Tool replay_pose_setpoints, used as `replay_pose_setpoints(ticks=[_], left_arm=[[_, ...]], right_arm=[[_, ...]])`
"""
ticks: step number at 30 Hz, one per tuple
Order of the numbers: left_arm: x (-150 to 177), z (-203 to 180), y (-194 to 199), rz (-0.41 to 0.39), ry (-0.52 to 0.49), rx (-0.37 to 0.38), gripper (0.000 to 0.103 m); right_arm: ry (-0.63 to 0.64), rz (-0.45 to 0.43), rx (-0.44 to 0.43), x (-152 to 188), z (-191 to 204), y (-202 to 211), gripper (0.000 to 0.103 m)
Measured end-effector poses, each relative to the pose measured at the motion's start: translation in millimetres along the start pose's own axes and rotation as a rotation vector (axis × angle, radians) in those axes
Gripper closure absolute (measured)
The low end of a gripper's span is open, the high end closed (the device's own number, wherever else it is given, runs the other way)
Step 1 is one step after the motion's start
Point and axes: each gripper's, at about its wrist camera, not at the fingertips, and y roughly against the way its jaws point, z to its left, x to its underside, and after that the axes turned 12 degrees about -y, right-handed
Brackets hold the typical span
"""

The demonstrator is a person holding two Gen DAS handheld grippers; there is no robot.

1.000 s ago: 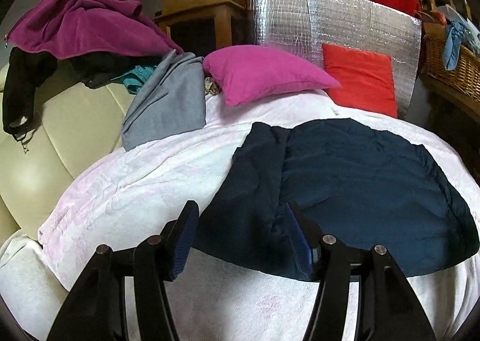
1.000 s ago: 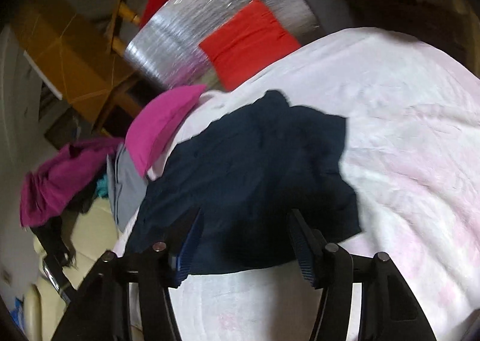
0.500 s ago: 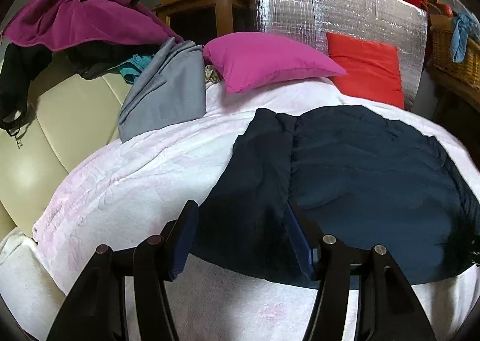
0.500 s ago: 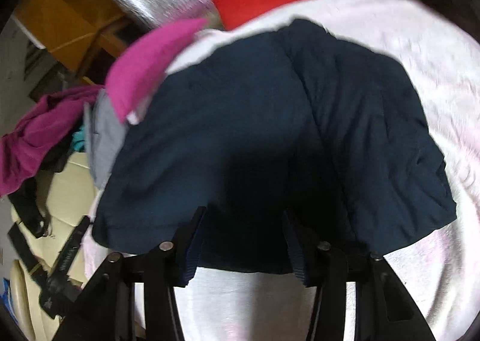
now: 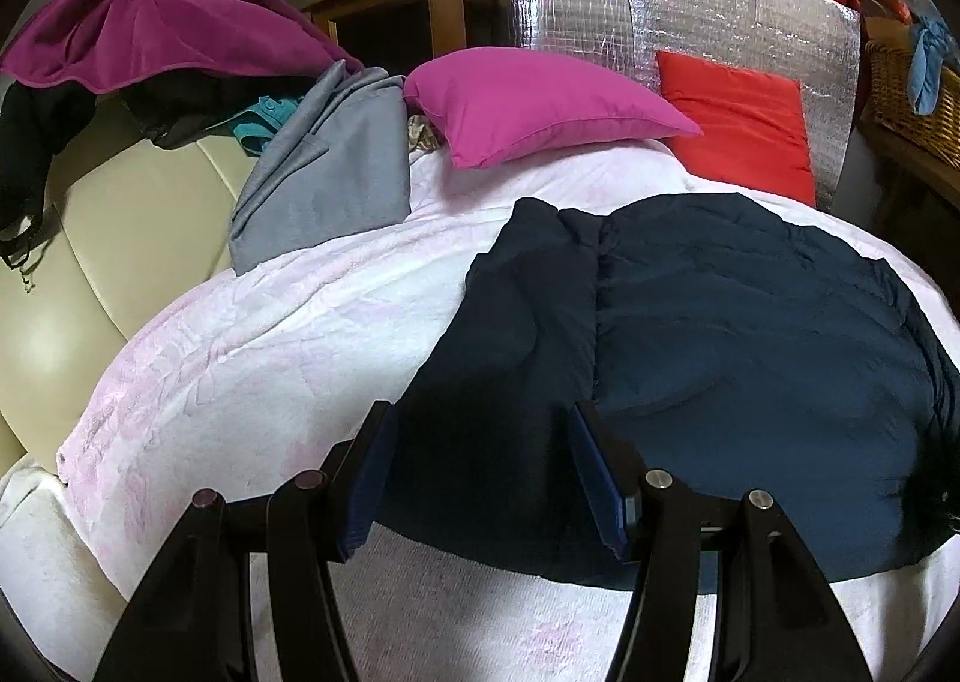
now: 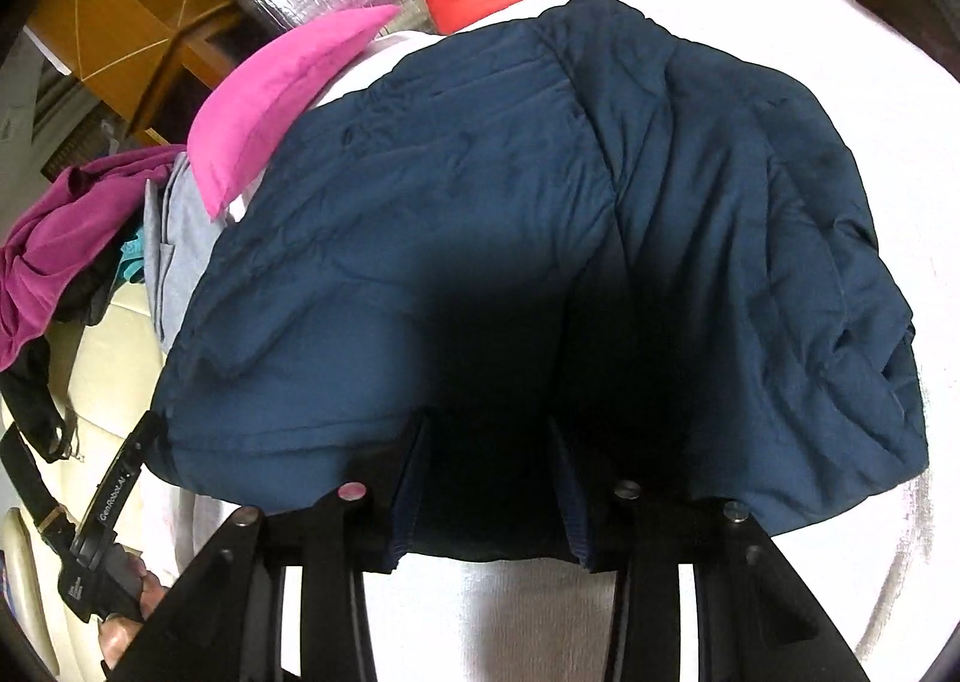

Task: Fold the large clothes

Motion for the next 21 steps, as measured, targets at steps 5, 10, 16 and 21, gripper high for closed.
replay_pose_setpoints(ticks=[5, 10, 16, 21], left_arm=[[-2, -2, -4, -0.006, -0.007, 0.005, 0.043], [-5, -1, -8, -0.005, 0.004, 0.015, 0.043], [-9, -1, -13, -0.001, 0.013, 0.017, 0.043], [-14, -2, -25, 0.023, 0.023, 0.015, 0.043]], right_arm=[[0.008, -0.001, 0.008, -1, 2, -2, 0.060], [0.010, 0.003, 0.015, -3, 4, -4, 0.060], [0.019, 0.040, 0.035, -8, 8, -6, 0.060], [0.020, 0.070, 0.041, -13, 10, -8, 0.060]])
